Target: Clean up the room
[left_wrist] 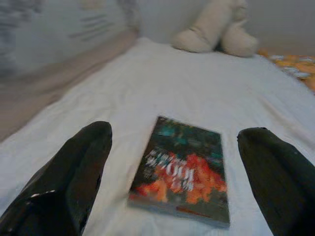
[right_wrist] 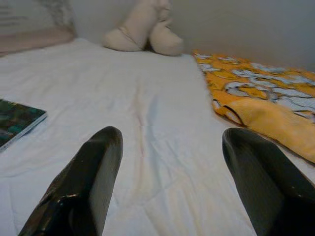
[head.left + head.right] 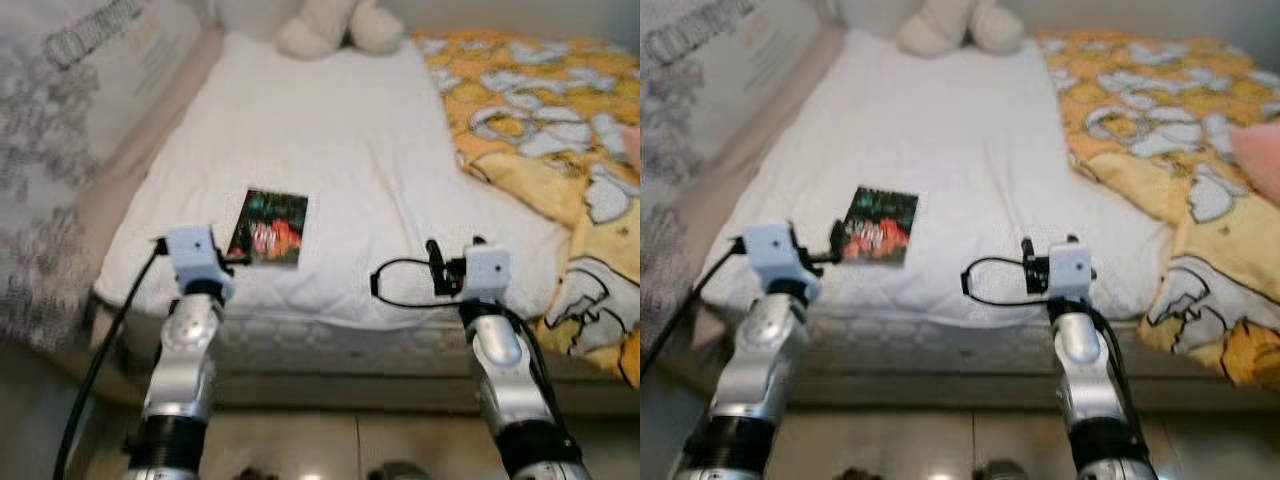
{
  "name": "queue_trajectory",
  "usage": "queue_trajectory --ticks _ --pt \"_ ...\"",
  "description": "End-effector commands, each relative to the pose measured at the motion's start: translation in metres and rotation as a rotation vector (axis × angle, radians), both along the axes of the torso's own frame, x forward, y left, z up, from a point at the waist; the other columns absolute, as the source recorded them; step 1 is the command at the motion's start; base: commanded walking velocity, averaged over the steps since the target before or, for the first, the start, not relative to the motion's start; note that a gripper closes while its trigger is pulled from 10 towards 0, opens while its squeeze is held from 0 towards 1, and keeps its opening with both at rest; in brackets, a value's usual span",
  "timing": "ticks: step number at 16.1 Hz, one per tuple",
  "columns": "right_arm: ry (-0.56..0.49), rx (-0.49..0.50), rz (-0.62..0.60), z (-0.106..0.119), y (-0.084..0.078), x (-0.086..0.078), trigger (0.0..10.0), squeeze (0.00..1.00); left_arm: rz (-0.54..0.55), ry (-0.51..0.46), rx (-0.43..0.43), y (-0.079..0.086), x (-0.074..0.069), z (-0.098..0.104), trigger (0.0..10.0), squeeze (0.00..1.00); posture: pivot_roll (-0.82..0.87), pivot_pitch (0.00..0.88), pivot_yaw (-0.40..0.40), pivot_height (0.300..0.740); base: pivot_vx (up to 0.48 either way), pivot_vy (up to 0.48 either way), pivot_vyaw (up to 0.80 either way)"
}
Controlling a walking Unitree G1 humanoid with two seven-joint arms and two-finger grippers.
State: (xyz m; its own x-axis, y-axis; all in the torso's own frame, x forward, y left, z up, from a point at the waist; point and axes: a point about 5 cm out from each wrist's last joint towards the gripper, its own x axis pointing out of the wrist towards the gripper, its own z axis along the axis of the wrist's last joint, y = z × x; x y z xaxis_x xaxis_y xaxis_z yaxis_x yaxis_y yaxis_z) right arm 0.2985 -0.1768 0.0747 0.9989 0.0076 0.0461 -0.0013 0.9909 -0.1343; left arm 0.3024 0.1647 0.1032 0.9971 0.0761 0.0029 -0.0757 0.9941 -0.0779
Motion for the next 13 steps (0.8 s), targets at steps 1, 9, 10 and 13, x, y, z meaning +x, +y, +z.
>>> queue_trajectory --ticks 1,9,10,13 --pt "0.006 0.0 -0.012 -0.0011 -0.0039 -0.0032 10.0 0.0 0.002 0.003 -0.003 -0.0014 -0.0017 -0.0029 10.0 0.0 -0.13 0.0 0.053 0.719 0.0 -0.458 0.0" --pt "0.011 0.088 -0.02 -0.0006 -0.0009 -0.003 10.0 0.0 -0.033 -0.017 0.048 -0.008 0.0008 0.0001 10.0 0.0 -0.14 0.0 0.068 0.719 0.0 -0.46 0.0" --pt "0.011 0.088 -0.02 -0.0006 -0.0009 -0.003 10.0 0.0 -0.033 -0.017 0.048 -0.008 0.0008 0.0001 10.0 0.0 -0.14 0.0 0.068 0.719 0.0 -0.461 0.0" --pt "0.011 0.088 -0.02 -0.0006 -0.0009 -0.003 10.0 0.0 -0.033 -0.017 0.048 -0.008 0.0008 0.0001 10.0 0.0 -0.14 0.0 0.068 0.719 0.0 -0.461 0.0"
